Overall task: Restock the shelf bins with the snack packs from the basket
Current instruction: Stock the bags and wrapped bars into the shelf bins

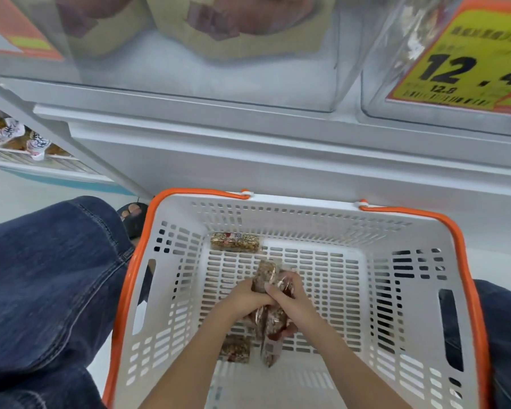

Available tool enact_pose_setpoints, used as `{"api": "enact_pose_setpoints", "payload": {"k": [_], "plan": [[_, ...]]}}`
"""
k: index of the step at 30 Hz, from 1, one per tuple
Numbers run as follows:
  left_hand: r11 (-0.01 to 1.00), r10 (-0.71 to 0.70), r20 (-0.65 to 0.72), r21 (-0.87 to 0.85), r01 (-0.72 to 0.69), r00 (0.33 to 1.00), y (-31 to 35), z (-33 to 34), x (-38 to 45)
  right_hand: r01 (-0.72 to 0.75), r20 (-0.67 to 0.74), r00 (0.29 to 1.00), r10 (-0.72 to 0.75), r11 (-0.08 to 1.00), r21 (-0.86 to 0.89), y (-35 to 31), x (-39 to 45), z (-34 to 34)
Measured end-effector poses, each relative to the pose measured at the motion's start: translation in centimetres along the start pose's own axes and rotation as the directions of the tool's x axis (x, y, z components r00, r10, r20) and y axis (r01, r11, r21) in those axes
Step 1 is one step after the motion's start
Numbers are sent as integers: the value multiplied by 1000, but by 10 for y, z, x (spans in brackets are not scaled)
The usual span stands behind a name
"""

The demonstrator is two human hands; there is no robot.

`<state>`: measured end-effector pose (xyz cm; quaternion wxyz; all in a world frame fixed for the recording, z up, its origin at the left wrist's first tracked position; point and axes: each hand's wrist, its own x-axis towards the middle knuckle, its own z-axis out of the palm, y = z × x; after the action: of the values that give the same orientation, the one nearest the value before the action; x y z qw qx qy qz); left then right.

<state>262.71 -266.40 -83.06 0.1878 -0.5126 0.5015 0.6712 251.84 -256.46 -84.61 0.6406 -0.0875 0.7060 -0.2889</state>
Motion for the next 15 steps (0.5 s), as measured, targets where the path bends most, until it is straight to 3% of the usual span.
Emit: {"api": "enact_pose_setpoints", "payload": {"k": [6,15], "plan": [[996,-1,114,-85,11,994,14,0,-29,81,3,997,-81,996,39,-15,-32,-4],[971,186,8,-156,-183,982,67,0,-96,281,-22,960,-280,954,105,-61,-85,-27]]}}
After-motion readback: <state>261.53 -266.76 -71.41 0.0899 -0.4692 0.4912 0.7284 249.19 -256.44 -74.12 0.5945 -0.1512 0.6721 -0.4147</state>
